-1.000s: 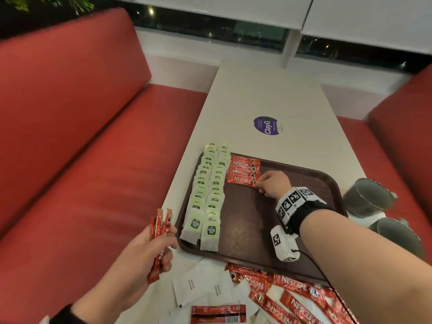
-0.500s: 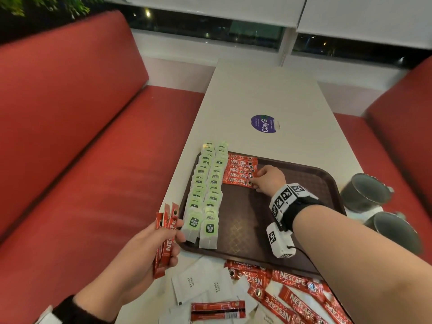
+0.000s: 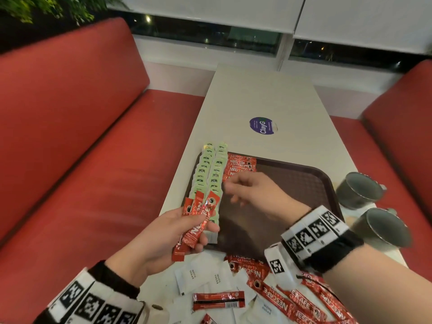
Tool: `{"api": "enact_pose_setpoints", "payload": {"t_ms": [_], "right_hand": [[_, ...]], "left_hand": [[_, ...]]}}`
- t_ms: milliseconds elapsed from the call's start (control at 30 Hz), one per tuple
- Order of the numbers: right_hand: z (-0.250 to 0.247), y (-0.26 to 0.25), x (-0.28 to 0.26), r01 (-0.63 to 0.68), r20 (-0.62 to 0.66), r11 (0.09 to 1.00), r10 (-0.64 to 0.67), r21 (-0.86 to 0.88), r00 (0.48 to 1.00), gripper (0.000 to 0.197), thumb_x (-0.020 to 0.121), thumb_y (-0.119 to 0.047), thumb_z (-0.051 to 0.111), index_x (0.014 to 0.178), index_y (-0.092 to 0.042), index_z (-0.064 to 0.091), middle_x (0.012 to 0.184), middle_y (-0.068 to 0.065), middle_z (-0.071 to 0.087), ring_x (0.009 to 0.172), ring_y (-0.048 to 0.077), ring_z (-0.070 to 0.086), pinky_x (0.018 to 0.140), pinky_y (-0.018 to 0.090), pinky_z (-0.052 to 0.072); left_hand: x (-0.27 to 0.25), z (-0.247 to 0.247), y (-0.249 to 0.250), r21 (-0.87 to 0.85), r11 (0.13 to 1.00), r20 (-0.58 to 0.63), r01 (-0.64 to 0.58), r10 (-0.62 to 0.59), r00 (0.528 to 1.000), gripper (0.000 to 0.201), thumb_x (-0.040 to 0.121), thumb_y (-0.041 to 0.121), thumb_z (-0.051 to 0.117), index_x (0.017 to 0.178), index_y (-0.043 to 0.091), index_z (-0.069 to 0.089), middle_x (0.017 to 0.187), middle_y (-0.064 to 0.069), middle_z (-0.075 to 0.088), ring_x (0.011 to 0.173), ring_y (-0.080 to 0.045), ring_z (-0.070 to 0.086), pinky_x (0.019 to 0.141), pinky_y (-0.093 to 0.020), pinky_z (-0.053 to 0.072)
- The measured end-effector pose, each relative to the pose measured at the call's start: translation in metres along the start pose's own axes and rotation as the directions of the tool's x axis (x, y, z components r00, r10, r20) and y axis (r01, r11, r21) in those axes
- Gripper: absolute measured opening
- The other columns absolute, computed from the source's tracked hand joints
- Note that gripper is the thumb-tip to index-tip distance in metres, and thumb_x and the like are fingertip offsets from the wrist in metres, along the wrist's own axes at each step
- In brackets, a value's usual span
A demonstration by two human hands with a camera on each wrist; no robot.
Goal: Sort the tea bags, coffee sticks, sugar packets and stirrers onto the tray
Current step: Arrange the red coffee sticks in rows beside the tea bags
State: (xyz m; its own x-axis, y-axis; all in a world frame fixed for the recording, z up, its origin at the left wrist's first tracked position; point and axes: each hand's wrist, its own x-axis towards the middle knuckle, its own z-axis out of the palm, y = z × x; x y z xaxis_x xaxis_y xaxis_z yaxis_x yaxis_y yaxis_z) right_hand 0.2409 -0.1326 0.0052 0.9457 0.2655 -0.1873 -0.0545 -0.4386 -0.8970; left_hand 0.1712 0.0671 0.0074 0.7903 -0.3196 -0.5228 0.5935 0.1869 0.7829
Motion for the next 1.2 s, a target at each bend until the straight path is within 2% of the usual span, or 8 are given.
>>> {"api": "enact_pose_setpoints", "payload": {"t_ms": [67, 200, 300, 433, 567, 700, 1033, 1200], "right_hand": [[0.009, -0.010, -0.018, 0.041, 0.102, 0.999, -0.038, -0.027, 0.994, 0.004, 0.088, -0.024, 0.066, 0.091, -0.021, 0.067, 0.080, -0.002, 0.070, 0.067, 0.006, 0.063, 0.060, 0.016, 0.047], [0.012, -0.006, -0.031, 0.021, 0.094, 0.999, -0.025, 0.039, 0.995, 0.004, 0.085, -0.011, 0.069, 0.083, -0.013, 0.066, 0.060, -0.004, 0.062, 0.058, 0.012, 0.055, 0.055, 0.020, 0.044], [0.002, 0.004, -0.035, -0.036, 0.039, 0.992, 0.031, 0.121, 0.999, 0.007, 0.086, -0.004, 0.067, 0.081, -0.008, 0.064, 0.057, -0.004, 0.063, 0.053, 0.009, 0.057, 0.056, 0.021, 0.048], [-0.006, 0.014, -0.038, -0.106, 0.126, 0.990, 0.094, 0.094, 0.988, 0.010, 0.086, 0.000, 0.065, 0.079, -0.008, 0.063, 0.056, -0.002, 0.065, 0.052, 0.006, 0.061, 0.055, 0.019, 0.050], [-0.017, 0.030, -0.019, -0.113, -0.135, 0.993, 0.114, 0.017, 0.984, 0.014, 0.082, -0.007, 0.072, 0.072, -0.015, 0.066, 0.060, -0.005, 0.063, 0.054, 0.002, 0.055, 0.061, 0.020, 0.043], [-0.034, 0.051, 0.020, -0.218, -0.405, 0.973, 0.232, 0.080, 0.885, 0.011, 0.081, -0.006, 0.073, 0.073, -0.010, 0.066, 0.066, -0.004, 0.063, 0.056, 0.001, 0.053, 0.056, 0.014, 0.041], [-0.037, 0.083, 0.081, -0.486, -0.345, 0.873, 0.443, -0.047, 0.828, 0.022, 0.081, -0.014, 0.074, 0.065, -0.014, 0.059, 0.060, 0.001, 0.056, 0.054, 0.011, 0.048, 0.054, 0.022, 0.039], [-0.034, 0.090, 0.092, -0.523, -0.350, 0.828, 0.438, -0.203, 0.828, 0.026, 0.081, -0.025, 0.075, 0.067, -0.017, 0.054, 0.078, 0.005, 0.063, 0.077, 0.020, 0.058, 0.083, 0.035, 0.051]], "left_hand": [[0.001, 0.005, 0.000, 0.049, 0.999, 0.040, 0.013, -0.015, 0.999, 0.021, 0.094, 0.012, 0.053, 0.114, 0.007, 0.055, 0.091, -0.016, 0.071, 0.056, -0.014, 0.054, 0.050, -0.023, 0.047], [0.002, 0.010, -0.003, 0.134, 0.991, 0.081, 0.029, -0.040, 0.996, 0.020, 0.093, 0.011, 0.056, 0.112, 0.007, 0.054, 0.091, -0.017, 0.071, 0.056, -0.014, 0.052, 0.050, -0.022, 0.044], [0.007, 0.007, -0.006, 0.239, 0.971, 0.027, -0.023, 0.017, 0.999, 0.024, 0.091, 0.012, 0.060, 0.114, 0.007, 0.054, 0.092, -0.017, 0.072, 0.053, -0.012, 0.052, 0.049, -0.022, 0.042], [0.012, 0.004, -0.010, 0.301, 0.951, -0.033, -0.072, 0.086, 0.996, 0.020, 0.093, 0.015, 0.057, 0.112, 0.008, 0.057, 0.081, -0.011, 0.071, 0.047, -0.010, 0.047, 0.045, -0.020, 0.037], [0.016, 0.002, -0.012, 0.265, 0.964, -0.097, -0.014, 0.041, 0.994, 0.023, 0.094, 0.024, 0.057, 0.110, 0.008, 0.058, 0.075, -0.008, 0.069, 0.045, -0.009, 0.040, 0.042, -0.018, 0.032], [0.018, -0.004, -0.014, 0.130, 0.991, -0.141, 0.040, -0.021, 0.990, 0.028, 0.092, 0.024, 0.058, 0.110, 0.003, 0.058, 0.072, -0.008, 0.063, 0.046, -0.010, 0.034, 0.039, -0.018, 0.027], [0.018, -0.015, -0.017, 0.082, 0.996, -0.163, 0.041, -0.027, 0.986, 0.031, 0.088, 0.022, 0.062, 0.111, 0.001, 0.059, 0.068, -0.006, 0.061, 0.048, -0.012, 0.033, 0.041, -0.020, 0.027], [0.018, -0.020, -0.018, 0.028, 0.999, -0.183, 0.030, -0.024, 0.983, 0.023, 0.092, 0.008, 0.053, 0.114, 0.004, 0.056, 0.075, -0.012, 0.064, 0.050, -0.013, 0.042, 0.042, -0.022, 0.031]]}}
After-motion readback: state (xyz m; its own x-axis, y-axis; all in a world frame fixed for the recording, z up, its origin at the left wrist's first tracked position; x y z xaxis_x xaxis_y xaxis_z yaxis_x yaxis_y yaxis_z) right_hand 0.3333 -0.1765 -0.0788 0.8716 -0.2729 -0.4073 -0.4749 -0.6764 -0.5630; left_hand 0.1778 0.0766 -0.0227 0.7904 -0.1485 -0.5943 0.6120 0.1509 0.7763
